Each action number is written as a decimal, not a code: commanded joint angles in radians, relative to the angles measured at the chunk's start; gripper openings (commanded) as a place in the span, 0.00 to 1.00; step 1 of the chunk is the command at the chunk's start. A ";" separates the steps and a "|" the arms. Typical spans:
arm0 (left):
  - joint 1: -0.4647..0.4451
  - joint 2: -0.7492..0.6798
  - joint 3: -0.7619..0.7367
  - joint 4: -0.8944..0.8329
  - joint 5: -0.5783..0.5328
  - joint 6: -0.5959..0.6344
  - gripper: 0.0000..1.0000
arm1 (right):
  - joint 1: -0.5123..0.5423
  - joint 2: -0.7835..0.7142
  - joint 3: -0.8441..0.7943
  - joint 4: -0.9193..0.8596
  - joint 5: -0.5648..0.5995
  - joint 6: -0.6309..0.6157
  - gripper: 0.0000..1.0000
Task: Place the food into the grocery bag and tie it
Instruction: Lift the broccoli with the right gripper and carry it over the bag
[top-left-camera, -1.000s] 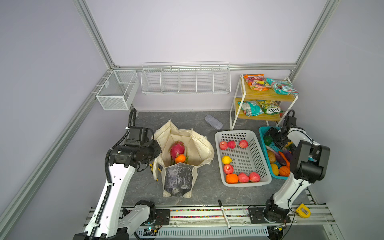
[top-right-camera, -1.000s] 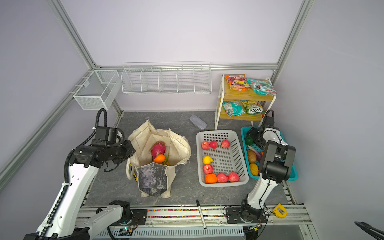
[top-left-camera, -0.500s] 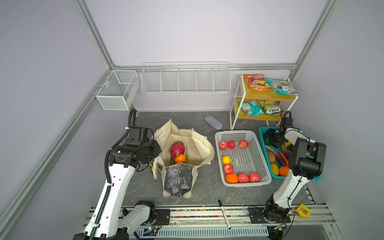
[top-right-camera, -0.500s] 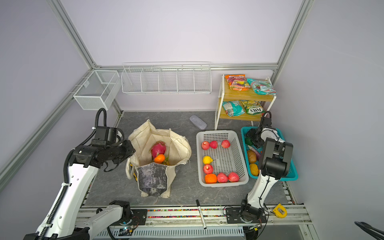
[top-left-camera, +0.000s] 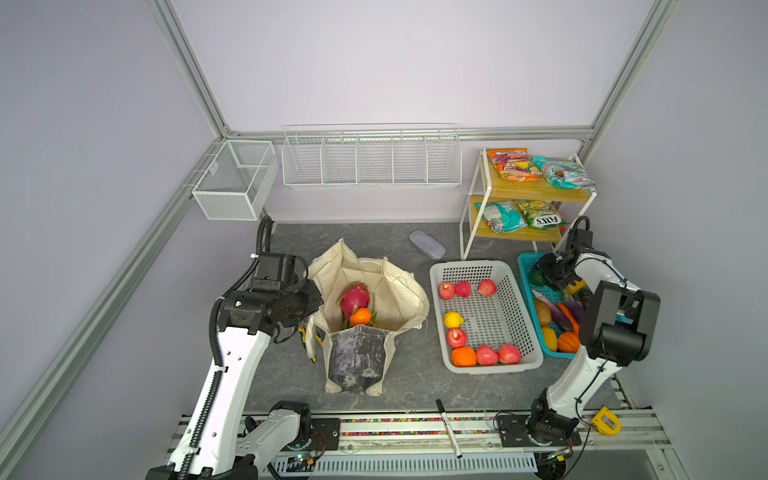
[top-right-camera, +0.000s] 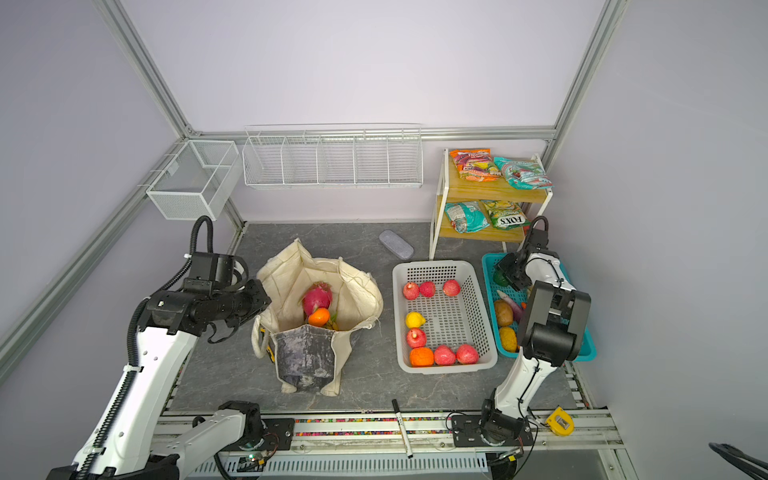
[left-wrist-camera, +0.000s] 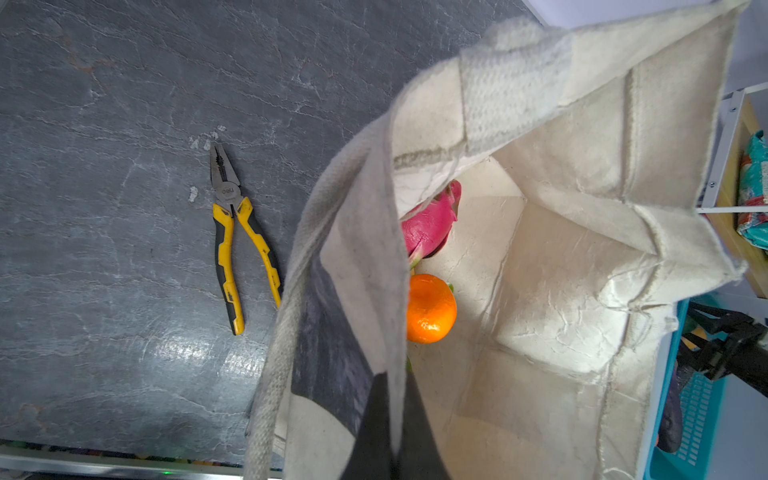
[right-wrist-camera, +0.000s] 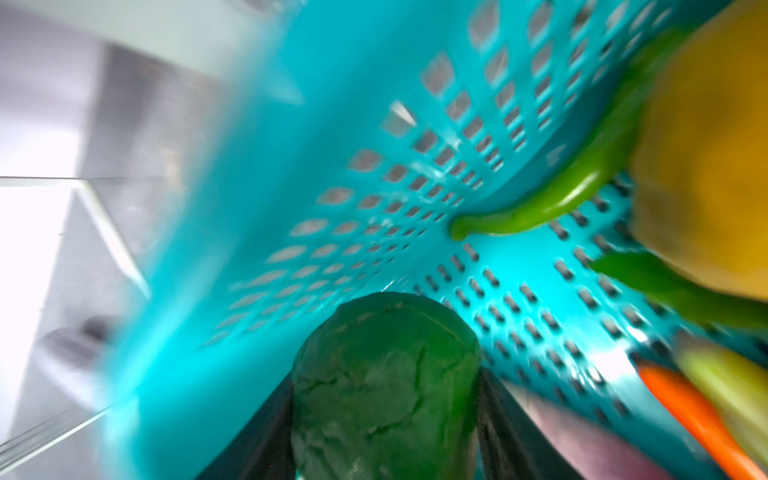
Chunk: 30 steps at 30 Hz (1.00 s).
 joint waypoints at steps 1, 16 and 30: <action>-0.006 -0.008 0.010 0.037 0.000 -0.006 0.00 | -0.001 -0.131 0.029 -0.078 -0.031 0.022 0.60; -0.009 -0.013 -0.004 0.072 0.038 -0.023 0.00 | 0.470 -0.440 0.147 -0.151 -0.233 0.061 0.59; -0.026 -0.022 0.006 0.066 0.032 -0.020 0.00 | 1.045 -0.241 0.373 -0.014 -0.313 0.121 0.60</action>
